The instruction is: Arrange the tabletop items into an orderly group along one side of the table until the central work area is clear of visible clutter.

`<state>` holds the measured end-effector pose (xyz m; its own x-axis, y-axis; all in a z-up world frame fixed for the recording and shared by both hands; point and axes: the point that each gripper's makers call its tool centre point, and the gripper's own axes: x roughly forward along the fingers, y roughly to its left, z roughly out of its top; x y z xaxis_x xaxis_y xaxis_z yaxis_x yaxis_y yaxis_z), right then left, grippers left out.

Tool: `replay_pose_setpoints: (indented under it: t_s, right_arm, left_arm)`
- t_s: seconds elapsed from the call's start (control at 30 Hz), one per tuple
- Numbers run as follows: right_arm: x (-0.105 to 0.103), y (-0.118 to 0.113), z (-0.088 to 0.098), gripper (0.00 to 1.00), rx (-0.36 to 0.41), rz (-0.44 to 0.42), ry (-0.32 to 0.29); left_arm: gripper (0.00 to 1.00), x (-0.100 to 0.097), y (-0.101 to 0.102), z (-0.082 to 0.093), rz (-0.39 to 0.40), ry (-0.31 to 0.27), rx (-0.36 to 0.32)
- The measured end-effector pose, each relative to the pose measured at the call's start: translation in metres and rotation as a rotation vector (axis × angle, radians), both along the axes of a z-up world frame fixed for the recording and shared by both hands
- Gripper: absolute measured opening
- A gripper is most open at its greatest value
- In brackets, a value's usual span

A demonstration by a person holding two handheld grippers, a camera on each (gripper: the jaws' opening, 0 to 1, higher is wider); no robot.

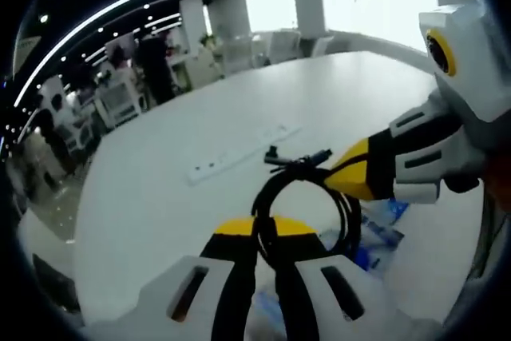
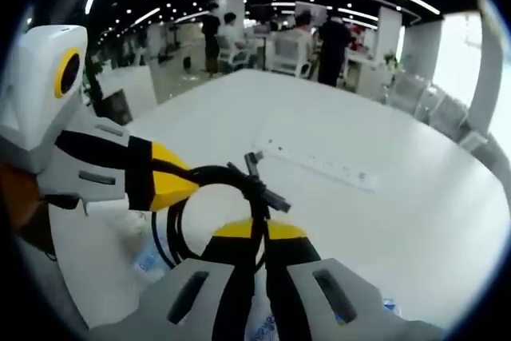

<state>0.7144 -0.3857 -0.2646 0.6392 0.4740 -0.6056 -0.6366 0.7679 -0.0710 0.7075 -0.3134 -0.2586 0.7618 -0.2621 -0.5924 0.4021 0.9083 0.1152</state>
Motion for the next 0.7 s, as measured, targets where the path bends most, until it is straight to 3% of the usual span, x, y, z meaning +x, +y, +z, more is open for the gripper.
replay_pose_setpoints:
  t_s: [0.23, 0.37, 0.7]
  right_arm:
    - [-0.024, -0.014, 0.02, 0.02, -0.012, 0.005, -0.032]
    - [-0.039, -0.026, 0.021, 0.02, -0.015, 0.004, -0.032]
    - [-0.084, -0.065, 0.018, 0.02, -0.042, -0.009, -0.015]
  left_arm:
    - [0.03, -0.026, -0.015, 0.02, -0.028, -0.038, -0.02]
    - [0.03, -0.042, -0.028, 0.028, -0.061, -0.049, -0.034]
    - [0.03, -0.083, -0.068, 0.022, -0.145, -0.038, -0.057]
